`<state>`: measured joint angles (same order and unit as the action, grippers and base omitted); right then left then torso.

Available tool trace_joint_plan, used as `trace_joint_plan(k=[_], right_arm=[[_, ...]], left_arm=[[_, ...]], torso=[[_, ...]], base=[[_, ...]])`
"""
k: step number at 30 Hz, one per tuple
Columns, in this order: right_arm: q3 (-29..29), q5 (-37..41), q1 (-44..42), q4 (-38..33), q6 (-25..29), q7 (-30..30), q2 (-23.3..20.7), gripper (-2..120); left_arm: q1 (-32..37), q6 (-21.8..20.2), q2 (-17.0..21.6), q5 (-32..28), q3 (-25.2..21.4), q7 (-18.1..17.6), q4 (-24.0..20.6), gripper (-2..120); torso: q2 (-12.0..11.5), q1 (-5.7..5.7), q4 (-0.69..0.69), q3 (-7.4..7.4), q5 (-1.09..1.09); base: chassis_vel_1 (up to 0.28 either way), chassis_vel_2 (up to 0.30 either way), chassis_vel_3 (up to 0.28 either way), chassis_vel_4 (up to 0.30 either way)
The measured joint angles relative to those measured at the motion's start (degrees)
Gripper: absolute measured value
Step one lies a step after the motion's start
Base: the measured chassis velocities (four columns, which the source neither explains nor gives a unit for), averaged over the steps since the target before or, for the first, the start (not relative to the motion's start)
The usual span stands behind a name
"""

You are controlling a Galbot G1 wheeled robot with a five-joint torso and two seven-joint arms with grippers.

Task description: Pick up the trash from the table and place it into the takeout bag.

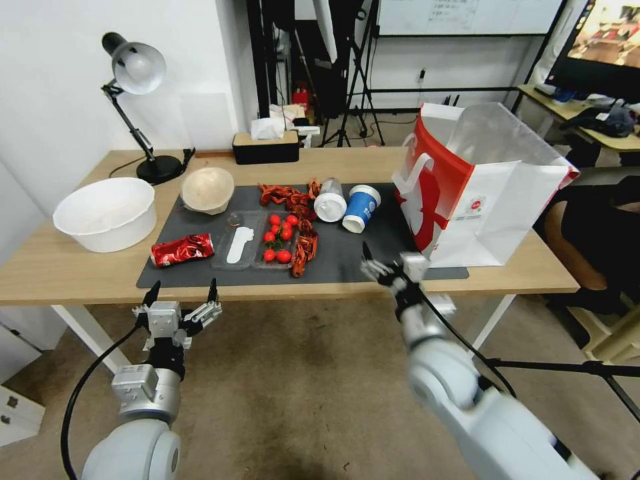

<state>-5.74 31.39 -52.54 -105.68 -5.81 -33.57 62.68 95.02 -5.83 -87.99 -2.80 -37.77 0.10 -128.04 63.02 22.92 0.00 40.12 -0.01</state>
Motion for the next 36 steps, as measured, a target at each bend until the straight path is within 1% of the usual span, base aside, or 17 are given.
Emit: trace_joint_plan(k=[2,3,5,10,18,19,22,26,29,30,32,33,35,36], right_arm=[[-2.29,1.32,3.73,2.66,-1.2,-1.88,1.03,100],[-3.67,2.03,5.95,4.29,-2.0,-2.98,1.66,100],[-3.86,2.15,6.26,4.51,-2.09,-3.11,1.75,100],[-7.01,5.45,12.11,9.07,-4.46,-6.37,3.9,100],[-9.41,7.55,16.52,13.55,-6.56,-8.85,5.34,98],[-9.6,7.71,16.88,13.95,-6.88,-9.1,5.44,96],[-10.44,8.77,18.22,16.05,-7.5,-9.71,6.03,86],[-10.77,8.9,18.85,17.77,-7.55,-10.04,6.64,82],[-11.11,8.94,19.01,18.52,-7.64,-10.29,7.0,72],[-11.11,8.94,19.01,18.52,-7.64,-10.29,7.0,72],[-11.14,8.95,19.0,18.68,-7.69,-10.35,7.07,64],[-11.14,8.95,19.0,18.68,-7.69,-10.35,7.07,64],[-11.14,8.95,18.93,18.74,-7.68,-10.36,7.06,55],[-11.14,8.95,18.93,18.74,-7.68,-10.36,7.06,55]], left_arm=[[0.08,0.05,-0.06,0.06,-0.05,-0.01,-0.01,100],[0.1,0.09,-0.08,0.07,-0.11,-0.01,0.0,100],[0.1,0.1,-0.08,0.07,-0.11,-0.01,0.0,100],[0.12,0.31,-0.08,0.06,-0.39,-0.06,0.0,100],[0.05,0.79,-0.03,0.04,-0.51,-0.15,0.45,100],[0.03,0.86,-0.02,0.04,-0.52,-0.16,0.51,100],[-0.03,1.05,0.02,0.04,-0.54,-0.19,0.75,100],[-0.06,1.27,0.02,0.03,-0.55,-0.22,1.01,100],[-0.06,1.57,0.02,0.03,-0.6,-0.34,1.29,100],[-0.06,1.57,0.02,0.03,-0.6,-0.34,1.29,100],[-0.11,1.74,0.04,0.03,-0.61,-0.5,1.5,100],[-0.11,1.74,0.04,0.03,-0.61,-0.5,1.5,100],[-0.16,1.79,0.04,0.03,-0.56,-0.66,1.65,100],[-0.16,1.79,0.04,0.03,-0.56,-0.66,1.65,100]], torso=[[0.0,0.0,0.02,0.0,0.0],[0.0,0.01,0.0,0.0,-0.01],[0.0,0.0,0.0,0.0,-0.01],[0.0,0.0,0.0,0.0,0.0],[0.0,0.0,0.0,-0.01,0.0],[0.0,0.01,0.0,-0.01,0.0],[0.0,0.0,-0.01,-0.01,0.01],[0.01,0.0,0.0,-0.01,0.01],[0.01,0.0,-0.01,-0.01,0.01],[0.01,0.0,-0.01,-0.01,0.01],[0.01,0.0,0.0,-0.01,0.0],[0.01,0.0,0.0,-0.01,0.0],[0.01,0.0,0.0,-0.01,0.0],[0.01,0.0,0.0,-0.01,0.0]], base=[[0.0,0.0,0.0,0.0],[0.0,0.0,0.0,0.0],[0.0,0.0,0.0,0.0],[0.0,0.0,0.0,0.0],[0.0,0.0,0.0,0.0],[0.0,0.0,0.0,0.0],[0.0,0.0,0.0,0.0],[0.0,0.0,0.0,0.0],[0.0,0.0,0.0,0.0],[0.0,0.0,0.0,0.0],[0.0,0.0,0.0,0.0],[0.0,0.0,0.0,0.0],[0.0,0.0,0.0,0.0],[0.0,0.0,0.0,0.0]])
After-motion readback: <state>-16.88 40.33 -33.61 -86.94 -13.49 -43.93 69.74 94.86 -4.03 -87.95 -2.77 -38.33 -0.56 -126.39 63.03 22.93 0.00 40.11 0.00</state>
